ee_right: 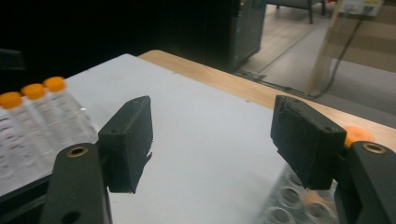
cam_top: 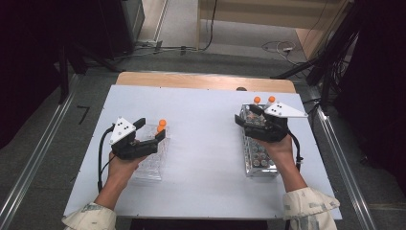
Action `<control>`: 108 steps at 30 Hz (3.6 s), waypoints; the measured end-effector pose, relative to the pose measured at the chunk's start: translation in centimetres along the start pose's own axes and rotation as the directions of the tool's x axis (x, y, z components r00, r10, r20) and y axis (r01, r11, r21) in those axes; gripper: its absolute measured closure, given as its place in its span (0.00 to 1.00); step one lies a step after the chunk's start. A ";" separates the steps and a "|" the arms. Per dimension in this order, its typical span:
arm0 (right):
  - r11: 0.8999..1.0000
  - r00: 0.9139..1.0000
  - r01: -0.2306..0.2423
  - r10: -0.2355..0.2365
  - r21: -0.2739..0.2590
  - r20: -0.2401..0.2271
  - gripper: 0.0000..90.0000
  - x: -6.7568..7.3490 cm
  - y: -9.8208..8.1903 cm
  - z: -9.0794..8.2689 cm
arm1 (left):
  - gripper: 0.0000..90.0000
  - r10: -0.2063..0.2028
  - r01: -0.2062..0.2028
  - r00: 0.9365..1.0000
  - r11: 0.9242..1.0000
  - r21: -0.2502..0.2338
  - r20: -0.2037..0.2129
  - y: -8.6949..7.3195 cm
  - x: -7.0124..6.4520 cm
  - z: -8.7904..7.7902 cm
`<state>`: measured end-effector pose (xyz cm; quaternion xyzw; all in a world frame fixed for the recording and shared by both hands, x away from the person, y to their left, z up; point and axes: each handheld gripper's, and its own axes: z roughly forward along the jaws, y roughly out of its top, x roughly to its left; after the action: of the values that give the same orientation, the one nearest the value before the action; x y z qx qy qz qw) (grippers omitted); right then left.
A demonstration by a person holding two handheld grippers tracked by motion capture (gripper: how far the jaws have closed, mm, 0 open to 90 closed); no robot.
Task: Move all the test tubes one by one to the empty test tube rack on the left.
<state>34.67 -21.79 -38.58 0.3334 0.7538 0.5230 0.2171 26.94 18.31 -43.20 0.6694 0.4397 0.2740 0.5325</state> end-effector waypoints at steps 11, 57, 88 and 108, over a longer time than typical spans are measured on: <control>0.999 0.991 -0.039 0.041 -0.016 0.130 0.33 -3.9 -1.0 -0.7 | 0.20 -0.008 0.008 1.000 1.000 -0.002 0.009 0.0 -0.1 0.0; 0.993 0.943 -0.118 0.114 -0.005 0.314 0.62 -12.1 -6.7 4.1 | 0.19 -0.013 0.013 1.000 1.000 -0.008 0.013 0.0 -0.3 0.3; 0.988 0.947 -0.144 0.154 -0.055 0.282 0.79 -11.9 -6.4 3.8 | 0.19 -0.012 0.012 1.000 1.000 -0.004 0.019 0.0 -0.5 0.3; 0.996 0.944 -0.073 0.087 -0.056 0.319 0.80 -11.3 -4.5 2.9 | 0.18 -0.014 0.014 1.000 1.000 0.002 0.021 0.0 -0.5 0.3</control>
<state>43.09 -29.20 -44.03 0.4398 0.6827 0.4862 0.3227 26.97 17.68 -43.21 0.6695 0.4388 0.2630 0.5385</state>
